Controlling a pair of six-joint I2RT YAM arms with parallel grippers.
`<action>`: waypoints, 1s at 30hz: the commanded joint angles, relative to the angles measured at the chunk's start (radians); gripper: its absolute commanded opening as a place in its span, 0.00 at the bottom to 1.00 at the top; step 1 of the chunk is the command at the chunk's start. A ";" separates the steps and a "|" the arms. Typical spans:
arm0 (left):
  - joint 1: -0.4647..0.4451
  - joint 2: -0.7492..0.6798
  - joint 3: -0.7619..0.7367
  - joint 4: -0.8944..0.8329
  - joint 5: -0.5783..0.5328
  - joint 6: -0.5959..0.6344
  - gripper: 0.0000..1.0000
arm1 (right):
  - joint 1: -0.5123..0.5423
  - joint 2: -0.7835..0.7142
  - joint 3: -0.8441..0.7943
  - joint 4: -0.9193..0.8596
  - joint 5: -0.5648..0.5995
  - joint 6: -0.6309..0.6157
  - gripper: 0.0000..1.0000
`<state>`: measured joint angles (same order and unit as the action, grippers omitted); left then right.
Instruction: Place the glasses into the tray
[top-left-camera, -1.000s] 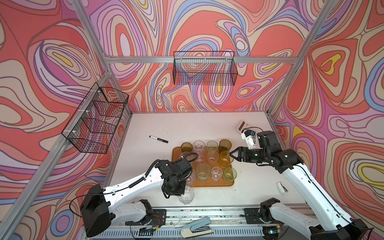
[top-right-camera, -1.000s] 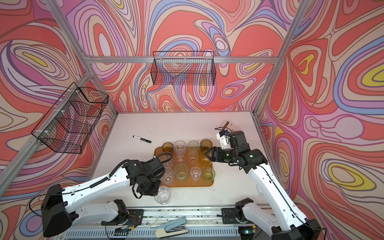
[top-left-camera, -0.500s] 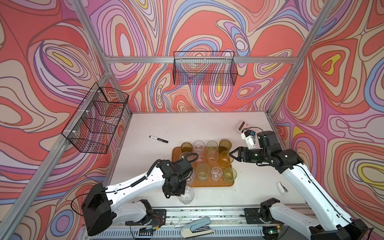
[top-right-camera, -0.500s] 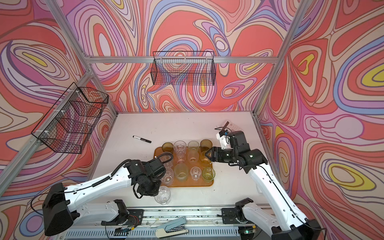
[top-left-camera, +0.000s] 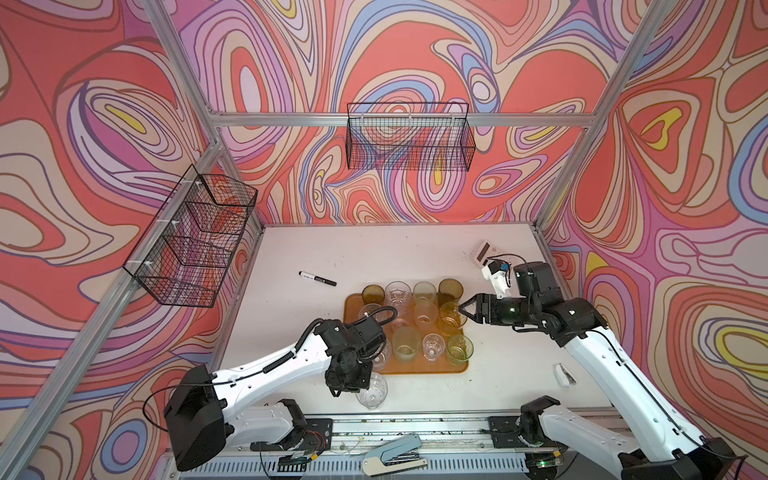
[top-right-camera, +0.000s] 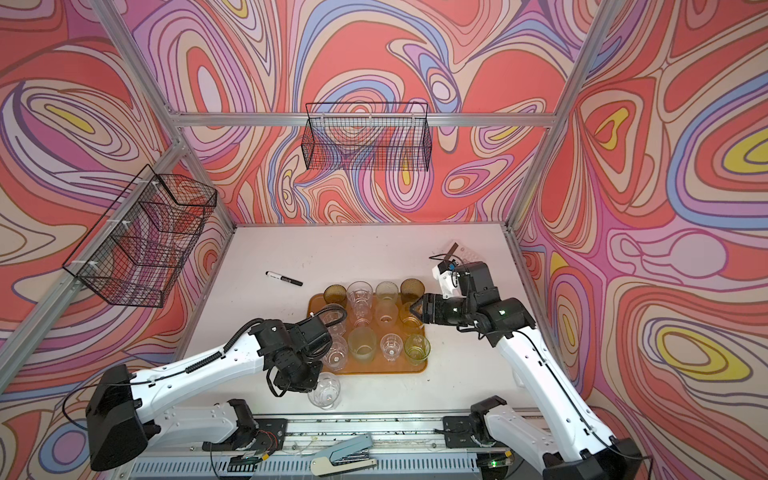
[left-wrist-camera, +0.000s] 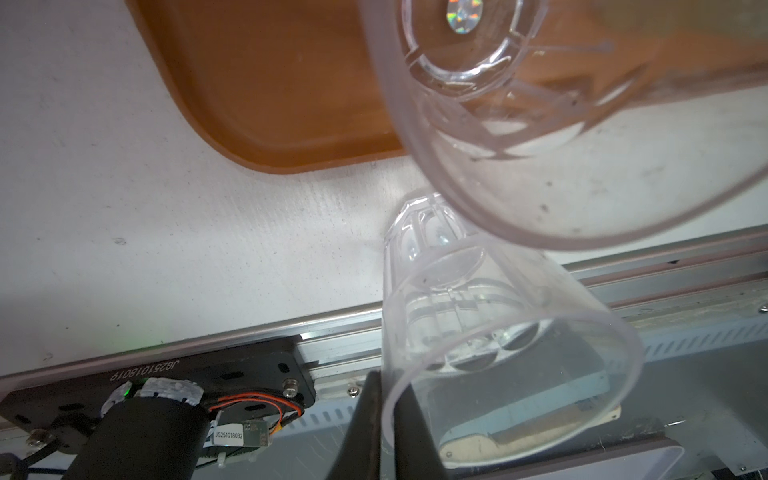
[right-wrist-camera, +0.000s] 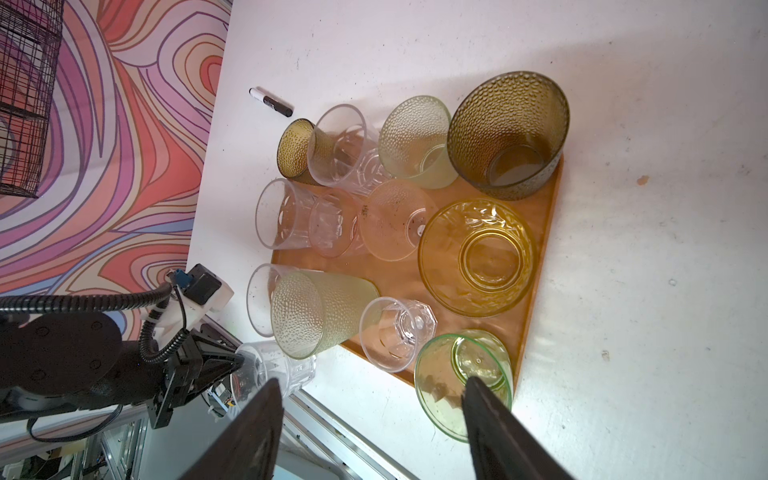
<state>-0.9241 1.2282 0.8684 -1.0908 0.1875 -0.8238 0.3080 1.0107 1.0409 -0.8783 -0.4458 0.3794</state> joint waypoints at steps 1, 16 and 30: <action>-0.008 0.011 0.008 -0.045 -0.005 -0.015 0.08 | -0.001 0.003 -0.013 0.019 -0.008 0.001 0.71; -0.007 -0.032 0.010 -0.090 -0.021 -0.026 0.00 | -0.001 0.000 -0.017 0.022 -0.004 0.002 0.71; -0.005 -0.098 0.029 -0.198 -0.061 -0.024 0.00 | -0.002 -0.005 -0.022 0.022 -0.002 -0.002 0.71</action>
<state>-0.9241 1.1587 0.8715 -1.2152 0.1566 -0.8288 0.3080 1.0107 1.0336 -0.8673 -0.4461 0.3794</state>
